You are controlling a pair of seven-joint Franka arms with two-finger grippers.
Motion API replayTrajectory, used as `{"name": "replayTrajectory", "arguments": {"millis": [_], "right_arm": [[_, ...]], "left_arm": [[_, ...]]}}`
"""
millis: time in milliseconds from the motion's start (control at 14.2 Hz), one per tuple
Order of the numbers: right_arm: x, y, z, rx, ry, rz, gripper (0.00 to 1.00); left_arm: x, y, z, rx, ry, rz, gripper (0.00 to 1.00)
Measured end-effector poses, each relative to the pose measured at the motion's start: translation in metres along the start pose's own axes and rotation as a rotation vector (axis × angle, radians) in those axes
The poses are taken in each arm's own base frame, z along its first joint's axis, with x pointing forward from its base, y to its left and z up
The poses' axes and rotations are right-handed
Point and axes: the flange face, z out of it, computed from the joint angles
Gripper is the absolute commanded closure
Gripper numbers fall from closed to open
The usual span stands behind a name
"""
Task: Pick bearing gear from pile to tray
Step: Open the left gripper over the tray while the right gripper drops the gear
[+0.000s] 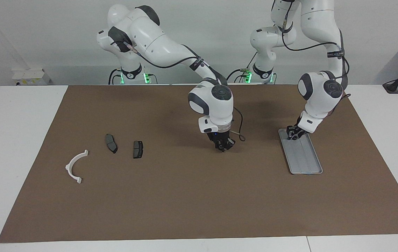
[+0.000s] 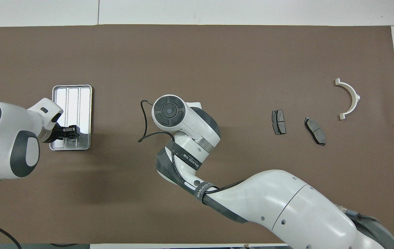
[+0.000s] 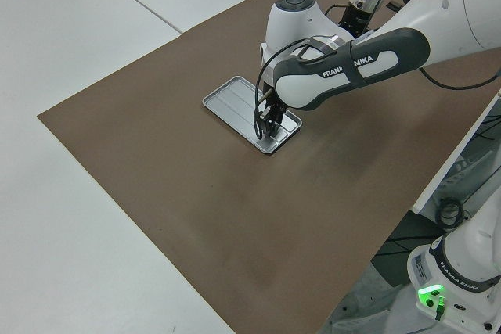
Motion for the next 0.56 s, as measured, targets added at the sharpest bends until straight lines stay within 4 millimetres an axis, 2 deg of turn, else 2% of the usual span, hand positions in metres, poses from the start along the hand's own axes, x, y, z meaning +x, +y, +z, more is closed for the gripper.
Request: {"name": "replayTrajectory", "arguments": {"millis": [71, 141, 282, 424, 494, 565], "right_arm": [[0.000, 0.000, 0.000, 0.000, 0.000, 0.000, 0.00], [0.000, 0.000, 0.000, 0.000, 0.000, 0.000, 0.00], [0.004, 0.000, -0.002, -0.001, 0.003, 0.006, 0.00], [0.023, 0.001, -0.010, -0.006, 0.011, 0.031, 0.00], [0.040, 0.004, -0.017, -0.018, 0.017, 0.039, 0.00], [0.060, 0.008, -0.027, -0.029, 0.024, 0.019, 0.00]], "left_arm": [[0.006, 0.000, -0.014, 0.002, -0.011, 0.000, 0.00], [0.012, 0.001, -0.037, 0.004, -0.031, 0.000, 0.00], [0.022, 0.002, -0.100, 0.011, -0.070, 0.000, 0.00], [0.025, 0.007, -0.152, 0.012, -0.077, 0.003, 0.00], [0.026, 0.017, -0.163, 0.010, -0.068, -0.006, 0.00], [0.025, 0.038, -0.164, 0.009, -0.061, -0.035, 0.00]]}}
